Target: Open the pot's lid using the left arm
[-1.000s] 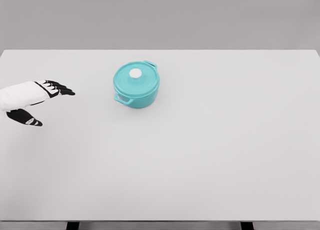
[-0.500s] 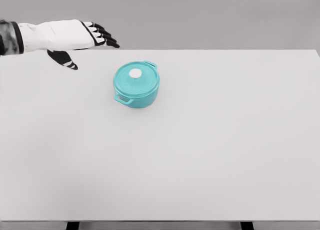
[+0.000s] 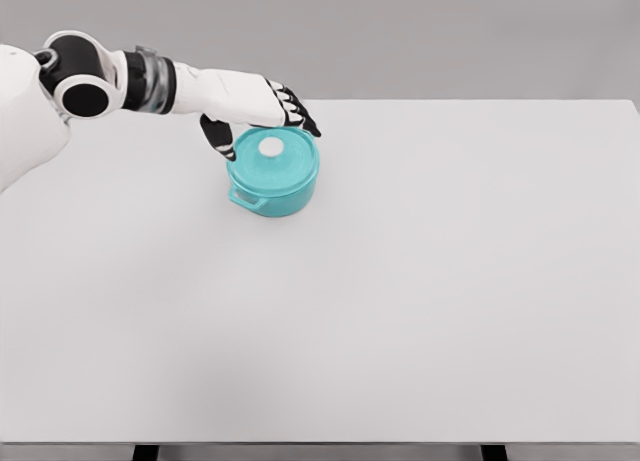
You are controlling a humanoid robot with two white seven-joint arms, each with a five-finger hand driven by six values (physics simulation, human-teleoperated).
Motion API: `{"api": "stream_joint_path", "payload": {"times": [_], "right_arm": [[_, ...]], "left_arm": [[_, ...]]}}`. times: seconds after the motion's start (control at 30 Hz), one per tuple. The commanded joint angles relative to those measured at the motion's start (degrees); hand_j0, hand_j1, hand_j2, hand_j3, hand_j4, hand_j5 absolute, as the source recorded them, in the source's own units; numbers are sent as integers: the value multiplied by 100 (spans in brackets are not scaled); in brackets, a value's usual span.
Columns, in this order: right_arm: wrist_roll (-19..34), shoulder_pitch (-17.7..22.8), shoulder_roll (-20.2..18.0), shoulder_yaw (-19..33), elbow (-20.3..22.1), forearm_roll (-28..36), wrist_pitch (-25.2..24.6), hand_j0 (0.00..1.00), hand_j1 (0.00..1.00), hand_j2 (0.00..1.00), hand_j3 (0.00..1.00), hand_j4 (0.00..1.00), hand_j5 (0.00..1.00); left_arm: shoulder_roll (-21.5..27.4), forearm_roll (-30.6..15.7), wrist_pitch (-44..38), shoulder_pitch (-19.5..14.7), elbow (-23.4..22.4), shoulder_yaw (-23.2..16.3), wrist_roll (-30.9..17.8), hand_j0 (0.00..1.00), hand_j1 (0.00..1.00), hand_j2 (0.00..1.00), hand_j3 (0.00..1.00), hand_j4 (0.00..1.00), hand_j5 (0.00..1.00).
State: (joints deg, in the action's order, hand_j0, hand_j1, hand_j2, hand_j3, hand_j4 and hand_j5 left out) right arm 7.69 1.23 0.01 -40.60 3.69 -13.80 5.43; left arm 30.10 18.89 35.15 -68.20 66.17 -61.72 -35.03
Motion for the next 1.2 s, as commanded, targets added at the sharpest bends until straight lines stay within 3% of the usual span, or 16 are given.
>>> {"api": "stream_joint_path", "payload": {"times": [0.0, 0.2, 0.43, 0.53, 1.17], "right_arm": [[4, 0, -1, 0, 0, 1, 2, 100, 100, 100, 100, 100, 100], [4, -9, -1, 0, 0, 1, 2, 100, 100, 100, 100, 100, 100], [-4, 0, -1, 0, 0, 1, 2, 100, 100, 100, 100, 100, 100], [-4, 0, -1, 0, 0, 1, 2, 100, 100, 100, 100, 100, 100], [-4, -9, -1, 0, 0, 1, 2, 100, 100, 100, 100, 100, 100]], "left_arm": [[-22, -8, -15, 0, -42, -15, 3, 100, 100, 100, 100, 100, 100], [-268, 62, -15, 18, -490, -24, 3, 96, 96, 96, 96, 96, 96], [-320, 177, -15, 53, -570, -15, 3, 88, 88, 88, 88, 88, 88], [-531, 256, -15, 53, -895, -15, 3, 87, 87, 87, 87, 87, 87], [-558, 388, -15, 149, -956, -24, 3, 79, 79, 79, 79, 79, 79]]}}
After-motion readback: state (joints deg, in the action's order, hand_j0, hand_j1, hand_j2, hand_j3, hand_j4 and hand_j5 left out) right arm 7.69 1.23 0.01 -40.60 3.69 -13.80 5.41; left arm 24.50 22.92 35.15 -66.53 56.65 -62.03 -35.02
